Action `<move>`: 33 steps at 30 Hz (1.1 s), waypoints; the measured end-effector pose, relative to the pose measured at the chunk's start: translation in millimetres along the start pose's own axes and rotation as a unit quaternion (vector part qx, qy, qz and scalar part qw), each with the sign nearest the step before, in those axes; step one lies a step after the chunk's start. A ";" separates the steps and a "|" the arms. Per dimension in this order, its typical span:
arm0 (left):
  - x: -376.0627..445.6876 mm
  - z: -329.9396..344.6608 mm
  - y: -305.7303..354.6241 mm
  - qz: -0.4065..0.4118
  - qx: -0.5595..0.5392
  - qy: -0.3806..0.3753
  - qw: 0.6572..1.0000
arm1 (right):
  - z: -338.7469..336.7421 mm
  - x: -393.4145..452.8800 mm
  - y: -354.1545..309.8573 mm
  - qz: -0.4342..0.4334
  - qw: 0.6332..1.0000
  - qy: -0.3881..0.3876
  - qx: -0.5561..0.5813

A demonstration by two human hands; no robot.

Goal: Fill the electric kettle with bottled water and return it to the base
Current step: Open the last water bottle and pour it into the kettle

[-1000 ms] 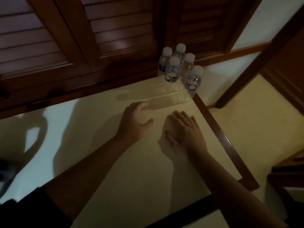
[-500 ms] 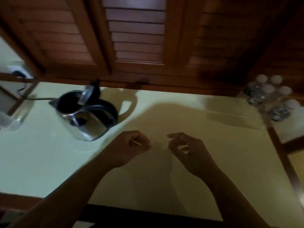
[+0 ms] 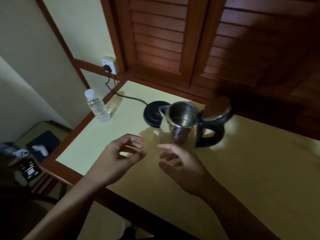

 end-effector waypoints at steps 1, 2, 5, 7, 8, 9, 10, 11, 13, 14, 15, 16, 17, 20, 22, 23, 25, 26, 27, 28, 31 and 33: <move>5.3 -18.8 -7.4 -0.002 0.008 0.015 1.000 | 12.2 13.3 -8.5 0.001 1.000 0.001 0.006; 11.4 -38.2 -14.7 -0.004 0.015 0.036 0.999 | 24.0 27.2 -17.5 -0.001 1.000 0.006 0.011; 33.5 -93.8 -33.0 -0.018 0.018 0.113 0.993 | 56.6 70.7 -46.6 -0.011 0.999 0.025 0.019; 49.6 -124.9 -41.6 -0.031 -0.010 0.160 0.987 | 75.6 100.6 -65.9 -0.019 0.999 0.045 0.011; 57.0 -137.7 -44.1 -0.035 -0.023 0.180 0.983 | 84.0 115.4 -73.7 -0.023 0.998 0.056 0.006; 63.8 -149.0 -46.0 -0.036 -0.027 0.197 0.979 | 92.9 130.5 -79.7 -0.028 0.997 0.067 0.003; 70.0 -158.6 -46.8 -0.030 -0.022 0.213 0.976 | 101.2 144.4 -85.3 -0.035 0.997 0.076 0.004; 75.2 -166.4 -46.3 -0.016 -0.008 0.224 0.974 | 109.2 157.2 -89.8 -0.044 0.995 0.085 0.005; 85.3 -176.8 -42.8 0.025 0.016 0.223 0.974 | 124.3 180.7 -95.6 -0.059 0.992 0.112 0.000; 91.2 -180.1 -41.4 0.042 0.017 0.212 0.976 | 130.5 192.0 -98.4 -0.063 0.990 0.128 -0.004; 97.5 -182.5 -39.4 0.058 0.014 0.196 0.979 | 136.5 202.4 -102.2 -0.064 0.988 0.141 -0.006; 104.1 -184.4 -38.3 0.071 0.014 0.178 0.981 | 142.0 212.2 -107.2 -0.063 0.986 0.153 -0.010; 110.9 -185.7 -37.2 0.084 0.020 0.158 0.984 | 146.7 221.4 -112.7 -0.067 0.983 0.169 -0.017; 127.3 -189.9 -34.8 0.145 0.062 0.133 0.979 | 156.6 243.9 -120.8 -0.079 0.976 0.204 -0.018; 131.5 -192.7 -32.6 0.187 0.101 0.136 0.968 | 161.6 251.6 -123.4 -0.060 0.981 0.185 -0.013; 132.7 -194.0 -32.3 0.202 0.113 0.139 0.963 | 162.0 254.3 -124.2 -0.064 0.980 0.187 -0.016; 134.5 -194.6 -31.3 0.208 0.122 0.126 0.962 | 161.4 253.9 -122.9 -0.084 0.978 0.190 -0.002; 135.7 -193.2 -32.2 0.207 0.123 0.108 0.965 | 159.4 249.8 -124.0 -0.093 0.978 0.184 0.014; 135.1 -190.6 -31.1 0.212 0.127 0.085 0.965 | 156.0 243.0 -125.1 -0.101 0.978 0.179 0.028; 135.0 -187.2 -29.4 0.227 0.137 0.060 0.962 | 152.7 235.2 -123.6 -0.108 0.978 0.176 0.032; 129.1 -171.5 -19.9 0.259 0.140 -0.039 0.955 | 139.8 198.8 -112.2 -0.100 0.980 0.169 0.033; 118.0 -152.7 -5.7 0.258 0.129 -0.131 0.948 | 130.4 169.7 -101.0 -0.081 0.985 0.146 0.030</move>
Point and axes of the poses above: each hand's wrist, its own x-axis towards the middle knuckle, its own z-axis out of the palm, y = z × x, the point moved 5 cm from there along x, towards the middle knuckle, and after that the axes turned 6 degrees about -x, right-handed, at the moved point
